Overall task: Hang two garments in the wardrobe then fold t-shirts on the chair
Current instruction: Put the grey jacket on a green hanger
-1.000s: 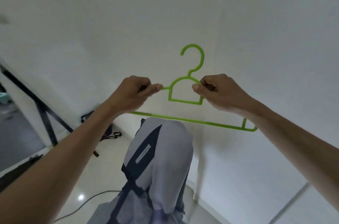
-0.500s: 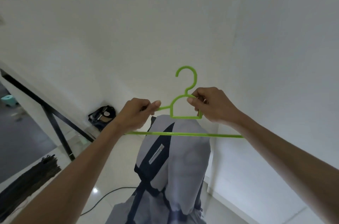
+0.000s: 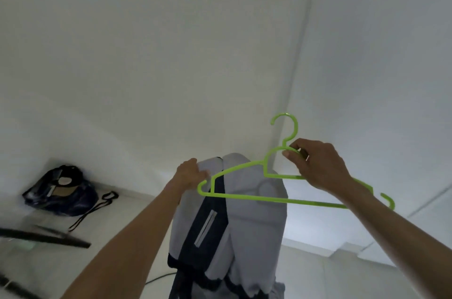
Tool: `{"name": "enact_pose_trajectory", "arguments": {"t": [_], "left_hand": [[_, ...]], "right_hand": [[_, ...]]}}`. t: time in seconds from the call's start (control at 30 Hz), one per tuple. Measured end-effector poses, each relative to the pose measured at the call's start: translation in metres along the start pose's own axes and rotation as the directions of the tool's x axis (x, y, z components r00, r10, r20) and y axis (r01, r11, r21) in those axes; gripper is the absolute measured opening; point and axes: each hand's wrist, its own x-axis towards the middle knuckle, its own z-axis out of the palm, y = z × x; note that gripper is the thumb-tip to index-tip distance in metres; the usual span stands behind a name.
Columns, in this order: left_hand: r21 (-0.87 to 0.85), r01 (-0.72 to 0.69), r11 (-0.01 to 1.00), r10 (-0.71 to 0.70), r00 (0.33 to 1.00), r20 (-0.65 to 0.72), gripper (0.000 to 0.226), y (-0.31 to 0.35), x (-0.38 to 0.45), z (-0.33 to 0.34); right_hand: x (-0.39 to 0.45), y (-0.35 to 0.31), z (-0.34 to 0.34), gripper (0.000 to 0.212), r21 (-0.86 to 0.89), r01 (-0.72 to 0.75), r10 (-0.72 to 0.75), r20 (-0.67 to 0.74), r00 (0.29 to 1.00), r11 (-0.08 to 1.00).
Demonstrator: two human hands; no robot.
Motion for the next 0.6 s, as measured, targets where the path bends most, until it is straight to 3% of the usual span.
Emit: {"name": "enact_pose_trajectory", "arguments": {"t": [0.07,0.17,0.23,0.4,0.5,0.6], "left_hand": [[-0.005,0.017,1.0,-0.017,1.0,0.009,0.06,-0.009,0.025,0.009],[-0.064,0.026,0.998,-0.032,0.996,-0.084,0.036,-0.011,0.043,0.017],[-0.15,0.048,0.988,-0.065,0.992,-0.112,0.036,-0.011,0.054,0.025],[-0.432,0.164,0.887,-0.167,0.985,0.032,0.033,0.0,0.048,0.023],[-0.56,0.112,0.821,-0.056,0.992,0.117,0.022,0.019,0.023,-0.009],[-0.741,-0.045,0.67,0.209,0.969,0.129,0.021,0.041,-0.015,-0.042]], "right_hand": [[0.0,-0.003,0.009,0.025,-0.025,-0.05,0.05,-0.019,0.999,0.998],[0.002,-0.007,0.023,0.024,-0.057,-0.084,0.083,-0.013,0.996,0.995],[0.003,-0.007,0.031,0.024,-0.068,-0.125,0.124,-0.016,0.992,0.99],[-0.003,-0.019,0.033,0.021,-0.087,-0.148,0.147,-0.015,0.989,0.985],[-0.004,-0.032,0.026,0.016,-0.027,-0.118,0.118,-0.015,0.993,0.993],[-0.001,-0.045,0.02,0.023,0.106,-0.1,0.098,0.028,0.995,0.989]]}}
